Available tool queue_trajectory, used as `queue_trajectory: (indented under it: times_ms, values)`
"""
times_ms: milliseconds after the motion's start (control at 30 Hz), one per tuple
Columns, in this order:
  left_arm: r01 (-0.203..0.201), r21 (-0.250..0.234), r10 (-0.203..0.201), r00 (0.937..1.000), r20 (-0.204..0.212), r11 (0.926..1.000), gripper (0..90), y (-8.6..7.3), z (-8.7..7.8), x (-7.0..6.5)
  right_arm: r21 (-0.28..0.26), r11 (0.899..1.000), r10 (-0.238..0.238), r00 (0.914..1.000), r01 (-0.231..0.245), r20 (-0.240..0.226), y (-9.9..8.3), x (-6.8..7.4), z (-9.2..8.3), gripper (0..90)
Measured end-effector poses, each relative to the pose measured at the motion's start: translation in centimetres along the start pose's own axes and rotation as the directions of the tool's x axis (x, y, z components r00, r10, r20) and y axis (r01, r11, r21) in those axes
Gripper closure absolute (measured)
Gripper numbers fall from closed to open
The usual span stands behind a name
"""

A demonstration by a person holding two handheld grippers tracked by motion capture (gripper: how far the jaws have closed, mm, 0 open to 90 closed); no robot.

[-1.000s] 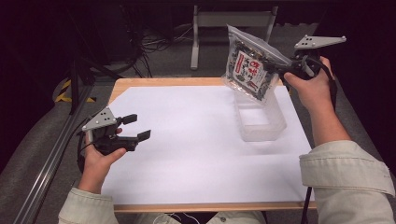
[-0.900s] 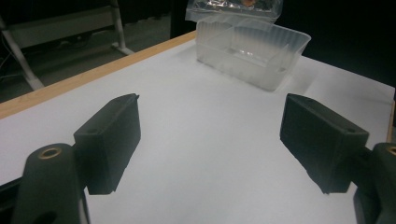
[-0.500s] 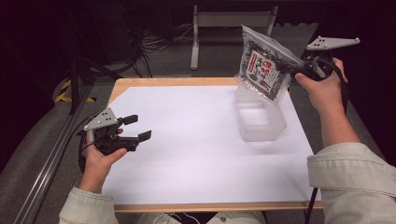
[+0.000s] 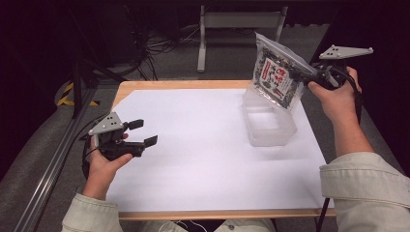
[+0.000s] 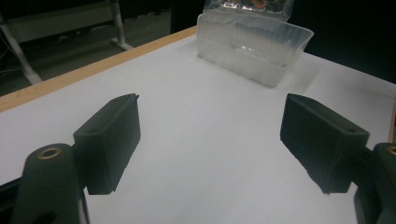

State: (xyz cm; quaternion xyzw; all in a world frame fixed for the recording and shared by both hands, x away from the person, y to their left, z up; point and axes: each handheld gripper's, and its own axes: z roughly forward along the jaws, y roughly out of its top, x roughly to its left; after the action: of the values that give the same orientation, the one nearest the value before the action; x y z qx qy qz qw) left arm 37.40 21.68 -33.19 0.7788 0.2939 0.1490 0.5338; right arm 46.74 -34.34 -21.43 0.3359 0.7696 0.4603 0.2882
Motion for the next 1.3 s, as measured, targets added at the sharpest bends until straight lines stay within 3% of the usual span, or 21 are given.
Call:
queue_trajectory:
  times_ms: [433,633,867,1300]
  values:
    - [0.011,0.006,-0.011,0.9999,-0.002,0.9999,21.0,-0.3,0.1,0.1,0.038,0.999,-0.018,0.9995,0.019,-0.024,-1.7,1.1,0.9,76.4]
    - [0.011,0.012,-0.011,0.9999,-0.001,0.9999,21.0,-0.4,0.2,0.2,0.058,0.998,-0.001,0.9993,0.003,-0.037,-2.9,1.3,1.3,76.4]
    - [0.001,0.018,-0.001,1.0,0.0,0.9998,20.9,-0.4,0.4,0.3,0.054,0.997,0.056,0.9974,-0.054,-0.045,-4.5,0.7,1.7,76.4]
    - [0.004,0.024,-0.004,1.0,-0.002,0.9997,20.8,-0.5,0.4,0.4,0.073,0.994,0.088,0.9945,-0.084,-0.057,-6.1,0.4,2.7,76.3]
